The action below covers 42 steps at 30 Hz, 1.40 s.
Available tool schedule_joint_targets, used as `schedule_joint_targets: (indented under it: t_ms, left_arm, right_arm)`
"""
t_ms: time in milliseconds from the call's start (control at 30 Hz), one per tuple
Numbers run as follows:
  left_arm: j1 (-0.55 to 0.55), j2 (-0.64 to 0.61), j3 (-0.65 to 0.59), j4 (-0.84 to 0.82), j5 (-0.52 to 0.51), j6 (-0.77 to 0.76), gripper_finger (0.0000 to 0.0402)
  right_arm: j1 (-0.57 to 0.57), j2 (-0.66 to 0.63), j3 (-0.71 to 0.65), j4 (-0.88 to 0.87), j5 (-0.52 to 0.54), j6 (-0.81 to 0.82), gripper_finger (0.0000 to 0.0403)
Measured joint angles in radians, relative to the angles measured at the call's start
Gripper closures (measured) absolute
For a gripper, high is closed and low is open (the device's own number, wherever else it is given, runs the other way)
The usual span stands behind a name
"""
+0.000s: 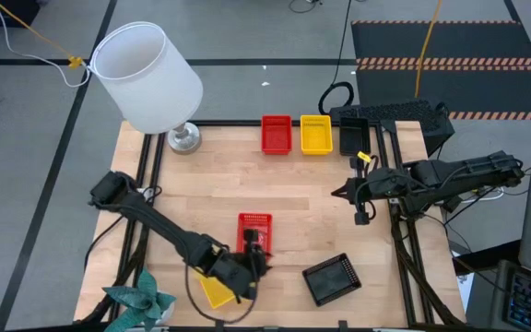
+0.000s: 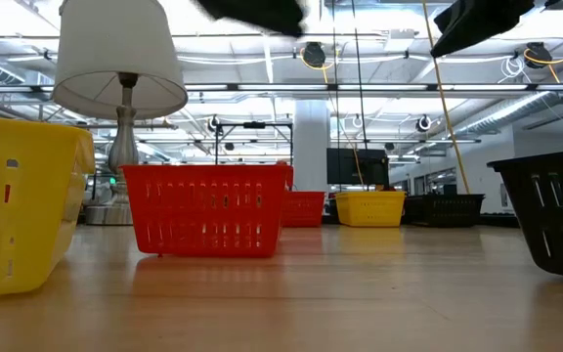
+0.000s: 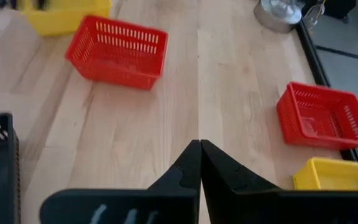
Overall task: Stack baskets by color
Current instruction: Stack the bottom black bin on top of the black bin
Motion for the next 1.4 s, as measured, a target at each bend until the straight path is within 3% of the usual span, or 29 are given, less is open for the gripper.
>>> schedule_joint_targets:
  t_ms: [267,433,567,700,1033,1267,1400]
  left_arm:
    - [0.04,0.184,0.238,0.003,0.143,0.263,0.0234]
    - [0.062,0.271,0.322,0.008,0.209,0.374,0.0186]
    - [0.077,0.323,0.346,0.043,0.259,0.455,0.0174]
    - [0.085,0.362,0.347,0.115,0.328,0.54,0.0188]
    - [0.107,0.411,0.345,0.175,0.353,0.636,0.0236]
    - [0.126,0.438,0.344,0.181,0.432,0.663,0.0245]
    - [0.133,0.444,0.344,0.188,0.426,0.674,0.0245]
  right_arm:
    - [0.0,-0.001,0.0,-0.08,0.0,0.0,0.0403]
    - [0.0,-0.001,0.0,-0.088,0.0,0.0,0.0403]
    - [0.0,-0.001,0.0,-0.088,0.0,0.0,0.0403]
    - [0.0,-0.001,0.0,-0.088,0.0,0.0,0.0403]
    - [0.0,0.0,0.0,-0.087,0.001,0.0,0.0403]
    - [0.0,0.0,0.0,-0.08,0.002,0.0,0.0403]
    - [0.0,0.0,0.0,-0.08,0.003,-0.001,0.0403]
